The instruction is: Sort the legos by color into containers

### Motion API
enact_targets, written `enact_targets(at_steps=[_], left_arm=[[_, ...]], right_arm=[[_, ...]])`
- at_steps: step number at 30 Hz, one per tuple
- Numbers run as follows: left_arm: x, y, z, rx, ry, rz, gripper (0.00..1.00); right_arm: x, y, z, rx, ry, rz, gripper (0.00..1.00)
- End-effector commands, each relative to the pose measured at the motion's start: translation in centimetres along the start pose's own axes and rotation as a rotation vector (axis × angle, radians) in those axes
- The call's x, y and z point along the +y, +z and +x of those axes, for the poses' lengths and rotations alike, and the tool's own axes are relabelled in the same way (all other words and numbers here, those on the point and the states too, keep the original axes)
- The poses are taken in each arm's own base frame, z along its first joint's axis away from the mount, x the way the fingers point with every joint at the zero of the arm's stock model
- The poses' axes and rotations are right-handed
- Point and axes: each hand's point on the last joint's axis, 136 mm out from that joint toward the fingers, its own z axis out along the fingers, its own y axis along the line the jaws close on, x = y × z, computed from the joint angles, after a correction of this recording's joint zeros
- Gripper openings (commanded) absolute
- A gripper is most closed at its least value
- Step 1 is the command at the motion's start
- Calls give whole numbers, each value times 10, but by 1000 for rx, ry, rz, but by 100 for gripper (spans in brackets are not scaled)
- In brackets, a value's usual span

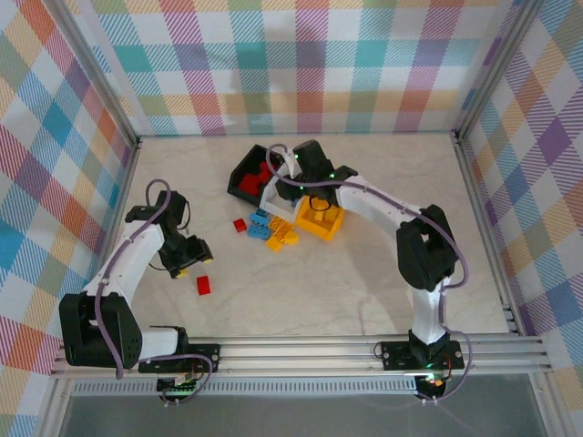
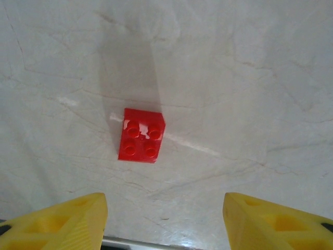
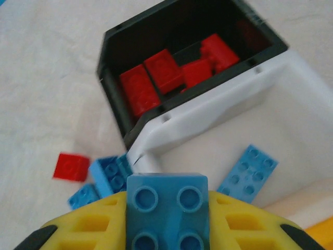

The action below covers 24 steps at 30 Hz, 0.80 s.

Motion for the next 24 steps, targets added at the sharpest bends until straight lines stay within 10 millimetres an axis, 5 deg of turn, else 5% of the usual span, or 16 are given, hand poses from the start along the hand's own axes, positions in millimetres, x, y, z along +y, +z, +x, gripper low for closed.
enact_targets(at_steps=[1,8,13,17,24], left_arm=[[11,11,14,45,-17,-67,62],[11,20,21,83,-2,-117,63],[11,29,21,110,6,-145,63],[11,40,22,142,17,-182,63],[14,62,21,179,9,-227,63]], right_arm=[[-7,23,6,50,79,6,24],[-30,59,1,69,117,31,25],[-42,68,-1,66,118,47,31],[-41,62,-8,46,104,39,43],[-30,31,-27,-24,104,8,51]])
